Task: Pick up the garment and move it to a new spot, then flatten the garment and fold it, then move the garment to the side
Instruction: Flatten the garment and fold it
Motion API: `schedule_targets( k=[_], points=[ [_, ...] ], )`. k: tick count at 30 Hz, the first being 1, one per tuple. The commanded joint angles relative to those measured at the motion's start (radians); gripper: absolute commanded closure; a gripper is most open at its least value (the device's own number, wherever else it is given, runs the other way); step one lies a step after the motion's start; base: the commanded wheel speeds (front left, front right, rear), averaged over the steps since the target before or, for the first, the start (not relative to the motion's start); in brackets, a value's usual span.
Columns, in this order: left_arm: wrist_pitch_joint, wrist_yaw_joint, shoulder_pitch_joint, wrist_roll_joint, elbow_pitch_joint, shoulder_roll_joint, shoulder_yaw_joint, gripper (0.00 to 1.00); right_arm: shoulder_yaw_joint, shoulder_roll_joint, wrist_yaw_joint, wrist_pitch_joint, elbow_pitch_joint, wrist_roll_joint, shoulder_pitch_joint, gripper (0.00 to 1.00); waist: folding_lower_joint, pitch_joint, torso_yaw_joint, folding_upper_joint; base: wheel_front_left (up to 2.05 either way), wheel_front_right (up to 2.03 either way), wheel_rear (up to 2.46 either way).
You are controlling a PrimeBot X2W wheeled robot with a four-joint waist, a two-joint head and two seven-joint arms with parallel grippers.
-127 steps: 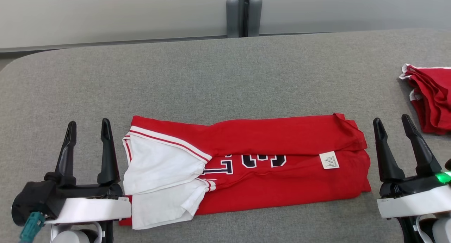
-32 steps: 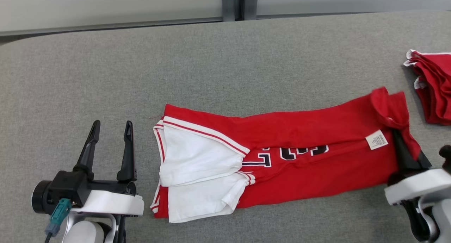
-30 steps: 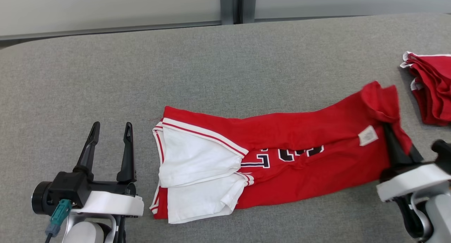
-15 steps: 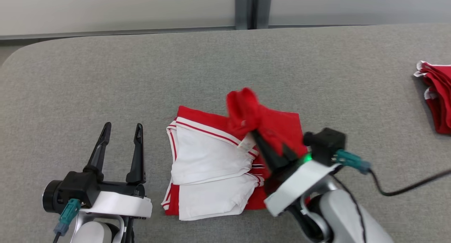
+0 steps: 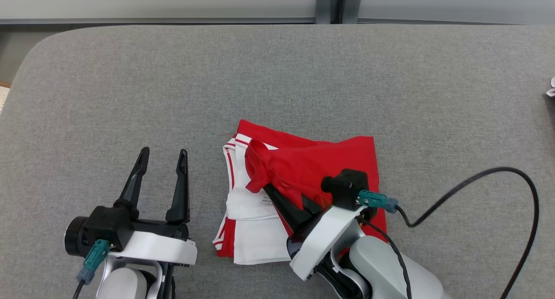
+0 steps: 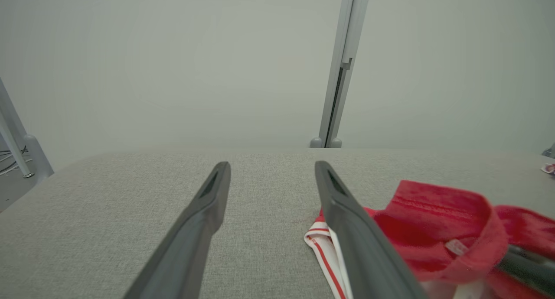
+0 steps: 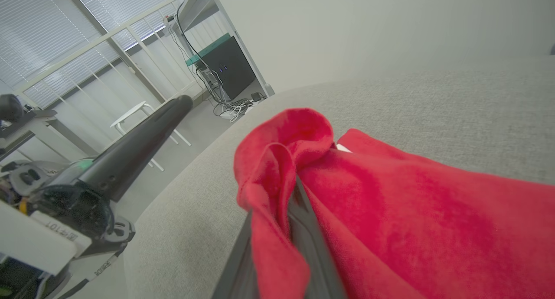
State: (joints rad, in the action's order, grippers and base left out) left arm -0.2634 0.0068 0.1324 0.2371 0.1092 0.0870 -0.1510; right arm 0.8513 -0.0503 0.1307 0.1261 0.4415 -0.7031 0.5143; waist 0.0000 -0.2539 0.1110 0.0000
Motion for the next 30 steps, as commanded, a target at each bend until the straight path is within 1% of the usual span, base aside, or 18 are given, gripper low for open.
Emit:
schedule_targets(
  k=[1, 3, 4, 5, 6, 10, 13, 15, 17, 18, 22, 26, 30],
  points=[
    [-0.001, -0.005, 0.019, -0.008, 0.003, 0.001, 0.003, 0.0, 0.019, -0.002, 0.0, 0.015, 0.015, -0.024, 0.026, 1.0, 0.0, -0.003, 0.001, 0.0, 0.0, 0.0, 0.0],
    [-0.001, -0.008, 0.023, -0.01, 0.007, -0.002, 0.003, 0.0, 0.056, -0.001, 0.0, 0.035, 0.03, -0.056, 0.052, 1.0, 0.0, -0.004, 0.001, 0.0, 0.0, 0.0, 0.0],
    [-0.001, -0.011, 0.024, -0.011, 0.009, -0.004, 0.002, 0.0, 0.073, -0.002, 0.0, 0.044, 0.041, -0.072, 0.064, 0.72, 0.0, -0.005, 0.001, 0.0, 0.0, 0.0, 0.0],
    [-0.001, -0.014, 0.024, -0.01, 0.012, -0.005, 0.0, 0.0, 0.089, -0.003, 0.0, 0.048, 0.059, -0.082, 0.077, 0.53, 0.0, -0.006, 0.001, 0.0, 0.0, 0.0, 0.0],
    [-0.001, -0.015, 0.025, -0.01, 0.014, -0.007, -0.001, 0.0, 0.103, -0.003, 0.0, 0.059, 0.063, -0.102, 0.084, 0.0, 0.0, -0.008, 0.002, 0.0, 0.0, 0.0, 0.0],
    [-0.001, -0.022, 0.032, -0.014, 0.015, -0.011, -0.001, 0.0, 0.145, -0.002, 0.0, 0.108, 0.064, -0.141, 0.134, 0.0, 0.0, -0.015, 0.002, 0.0, 0.0, 0.0, 0.0],
    [-0.001, -0.022, 0.035, -0.018, 0.013, -0.015, 0.003, 0.0, 0.151, -0.002, 0.0, 0.133, 0.026, -0.16, 0.166, 0.0, 0.0, -0.02, -0.005, 0.0, 0.0, 0.0, 0.0],
    [-0.001, -0.022, 0.034, -0.018, 0.012, -0.016, 0.008, 0.0, 0.134, -0.002, 0.0, 0.139, -0.006, -0.156, 0.182, 0.0, 0.0, -0.021, -0.012, 0.0, 0.0, 0.0, 0.0],
    [-0.001, -0.022, 0.032, -0.02, 0.01, -0.017, 0.013, 0.0, 0.069, -0.003, 0.0, 0.139, -0.048, -0.124, 0.189, 0.0, 0.0, -0.023, -0.021, 0.0, 0.0, 0.0, 0.0],
    [-0.001, -0.022, 0.032, -0.02, 0.01, -0.017, 0.013, 0.0, 0.069, -0.003, 0.0, 0.139, -0.048, -0.124, 0.189, 0.0, 0.0, -0.023, -0.021, 0.0, 0.0, 0.0, 0.0],
    [-0.001, -0.02, 0.027, -0.027, 0.004, -0.017, 0.027, 0.0, -0.111, -0.006, 0.0, 0.139, -0.11, 0.004, 0.135, 0.0, 0.0, -0.022, -0.042, 0.0, 0.0, 0.0, 0.0],
    [-0.001, -0.021, 0.02, -0.037, 0.001, -0.012, 0.039, 0.0, -0.291, -0.065, 0.0, 0.14, -0.162, 0.12, 0.049, 0.0, 0.0, -0.016, -0.063, 0.0, 0.0, 0.0, 0.0],
    [-0.001, -0.019, 0.009, -0.039, 0.0, -0.003, 0.056, 0.0, -0.441, -0.12, 0.0, 0.14, -0.195, 0.192, -0.066, 0.0, 0.0, -0.005, -0.085, 0.0, 0.0, 0.0, 0.0]
  ],
)
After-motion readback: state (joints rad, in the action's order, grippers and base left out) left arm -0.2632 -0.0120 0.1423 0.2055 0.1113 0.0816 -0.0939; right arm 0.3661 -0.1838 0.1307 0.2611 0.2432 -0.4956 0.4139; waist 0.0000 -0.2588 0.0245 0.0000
